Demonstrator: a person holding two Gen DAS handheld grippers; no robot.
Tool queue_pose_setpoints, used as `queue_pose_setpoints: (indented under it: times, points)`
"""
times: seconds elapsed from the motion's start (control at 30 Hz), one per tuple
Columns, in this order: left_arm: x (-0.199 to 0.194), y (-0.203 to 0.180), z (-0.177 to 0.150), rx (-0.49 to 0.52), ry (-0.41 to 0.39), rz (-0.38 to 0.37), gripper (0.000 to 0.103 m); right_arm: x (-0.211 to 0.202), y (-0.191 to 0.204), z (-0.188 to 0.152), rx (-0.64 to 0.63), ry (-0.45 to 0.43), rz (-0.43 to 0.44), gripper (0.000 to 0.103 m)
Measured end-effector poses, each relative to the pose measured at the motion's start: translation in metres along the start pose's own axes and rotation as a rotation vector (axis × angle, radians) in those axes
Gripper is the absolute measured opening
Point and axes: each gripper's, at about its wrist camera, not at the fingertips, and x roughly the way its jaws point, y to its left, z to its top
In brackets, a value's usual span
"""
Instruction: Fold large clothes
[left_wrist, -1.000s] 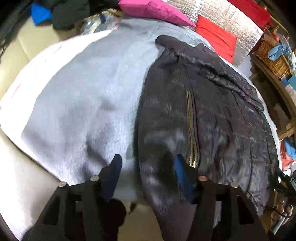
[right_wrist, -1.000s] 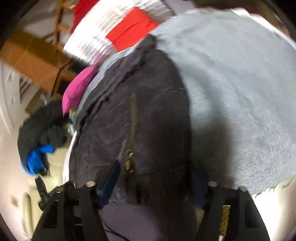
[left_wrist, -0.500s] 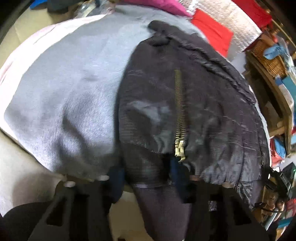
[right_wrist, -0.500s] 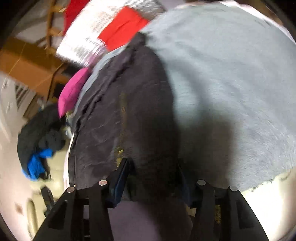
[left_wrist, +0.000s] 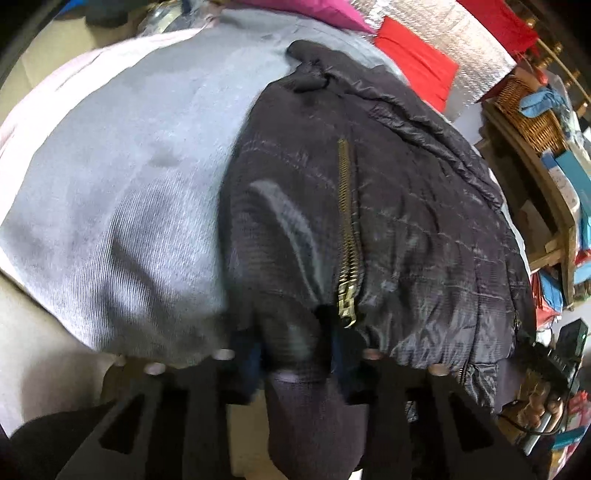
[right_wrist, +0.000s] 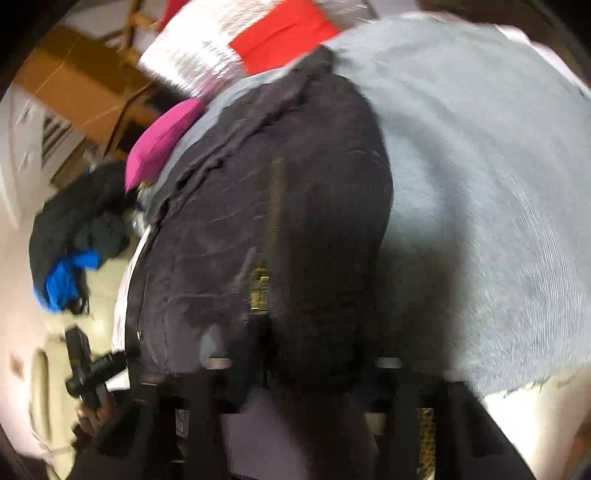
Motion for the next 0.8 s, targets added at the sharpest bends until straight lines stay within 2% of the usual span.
queue_pose_setpoints:
  times: [0.17,0.3,0.4,0.5,0.63,0.7,0.8]
  points:
    - [-0.006,-0.01,0.011,0.032,-0.027,-0.065,0.018,-0.015,0.003,0.011,0.041,-0.068,0.101,0.023]
    - [-0.019,-0.019,0.028,0.043,-0.051,-0.174,0.017,-0.03,0.027,0.032,0.007,-0.128,0.142,0.021]
    - [-0.035,-0.033,0.05,0.068,-0.086,-0.223,0.016,-0.04,0.039,0.049,-0.02,-0.157,0.164,0.021]
    - [-0.053,-0.041,0.078,0.075,-0.115,-0.261,0.016,-0.048,0.052,0.069,-0.048,-0.179,0.175,0.021]
    - [-0.07,-0.05,0.127,0.095,-0.15,-0.287,0.016,-0.052,0.061,0.114,-0.054,-0.222,0.188,0.021]
    - [-0.071,-0.059,0.162,0.105,-0.163,-0.296,0.016,-0.052,0.061,0.143,-0.039,-0.248,0.2,0.021]
    - [-0.057,-0.072,0.221,0.122,-0.19,-0.266,0.016,-0.041,0.059,0.196,-0.005,-0.283,0.195,0.021]
